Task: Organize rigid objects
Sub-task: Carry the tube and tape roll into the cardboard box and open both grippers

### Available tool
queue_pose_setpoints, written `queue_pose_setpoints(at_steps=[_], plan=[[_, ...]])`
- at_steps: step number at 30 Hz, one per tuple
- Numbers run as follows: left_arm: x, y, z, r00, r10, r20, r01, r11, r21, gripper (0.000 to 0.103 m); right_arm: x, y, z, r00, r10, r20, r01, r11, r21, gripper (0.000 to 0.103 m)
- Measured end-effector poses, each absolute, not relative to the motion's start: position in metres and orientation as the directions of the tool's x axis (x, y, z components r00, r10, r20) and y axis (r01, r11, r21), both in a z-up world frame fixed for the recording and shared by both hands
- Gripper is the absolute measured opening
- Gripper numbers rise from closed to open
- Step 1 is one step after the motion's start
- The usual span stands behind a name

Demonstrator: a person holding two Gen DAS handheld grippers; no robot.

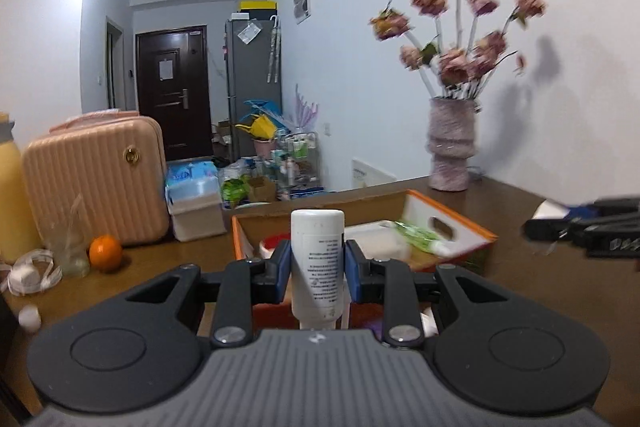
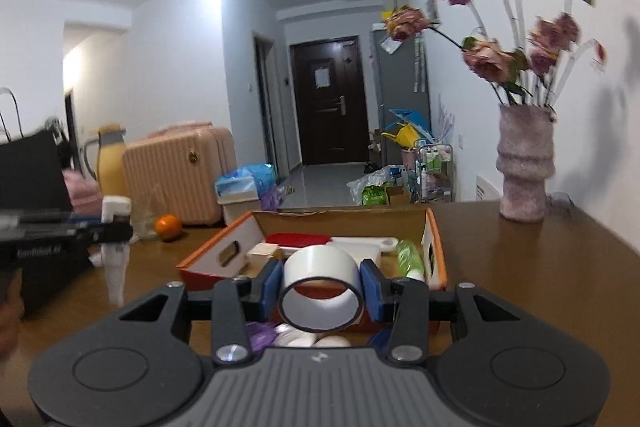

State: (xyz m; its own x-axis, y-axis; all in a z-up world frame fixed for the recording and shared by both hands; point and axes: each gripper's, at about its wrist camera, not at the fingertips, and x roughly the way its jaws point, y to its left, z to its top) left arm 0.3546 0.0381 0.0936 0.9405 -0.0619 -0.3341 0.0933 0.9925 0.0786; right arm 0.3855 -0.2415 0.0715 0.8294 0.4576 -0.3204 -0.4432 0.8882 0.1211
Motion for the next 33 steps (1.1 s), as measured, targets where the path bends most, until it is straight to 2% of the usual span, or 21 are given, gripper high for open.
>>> queue_pose_setpoints(at_steps=[4,13,18,20,23,24,29,33], plan=[[0.412,0.043,0.082,0.913,-0.041,-0.405,0.100,0.987,0.126,0.028,0.444,-0.245,0.073,0.818,0.443,-0.366,-0.437,0.893,0.104,0.042],[0.516,0.050,0.044,0.802,-0.099,-0.589,0.198,0.975,0.105,0.028,0.560,-0.205,0.042,0.682,0.341,-0.648,-0.471,0.882,-0.032,0.042],[0.558,0.044,0.022,0.750,-0.078,-0.656,0.213,0.969,0.128,0.028,0.601,-0.172,0.014,0.559,0.273,-0.783,-0.538,0.838,-0.092,0.041],[0.570,0.046,0.013,0.738,-0.068,-0.672,0.200,0.972,0.122,0.029,0.613,-0.163,0.006,0.548,0.250,-0.798,-0.540,0.835,-0.110,0.043],[0.579,0.049,0.008,0.730,-0.079,-0.679,0.188,0.978,0.087,0.039,0.623,-0.154,-0.001,0.566,0.222,-0.794,-0.522,0.842,-0.136,0.057],[0.581,0.049,0.009,0.735,-0.083,-0.673,0.185,0.979,0.082,0.039,0.625,-0.154,-0.001,0.574,0.228,-0.787,-0.517,0.846,-0.132,0.062],[0.576,0.052,0.018,0.753,-0.095,-0.651,0.180,0.981,0.065,0.048,0.629,-0.157,0.008,0.613,0.262,-0.746,-0.488,0.868,-0.096,0.065],[0.565,0.055,0.033,0.764,-0.098,-0.638,0.173,0.983,0.056,0.048,0.626,-0.164,0.027,0.642,0.282,-0.713,-0.465,0.882,-0.070,0.065]])
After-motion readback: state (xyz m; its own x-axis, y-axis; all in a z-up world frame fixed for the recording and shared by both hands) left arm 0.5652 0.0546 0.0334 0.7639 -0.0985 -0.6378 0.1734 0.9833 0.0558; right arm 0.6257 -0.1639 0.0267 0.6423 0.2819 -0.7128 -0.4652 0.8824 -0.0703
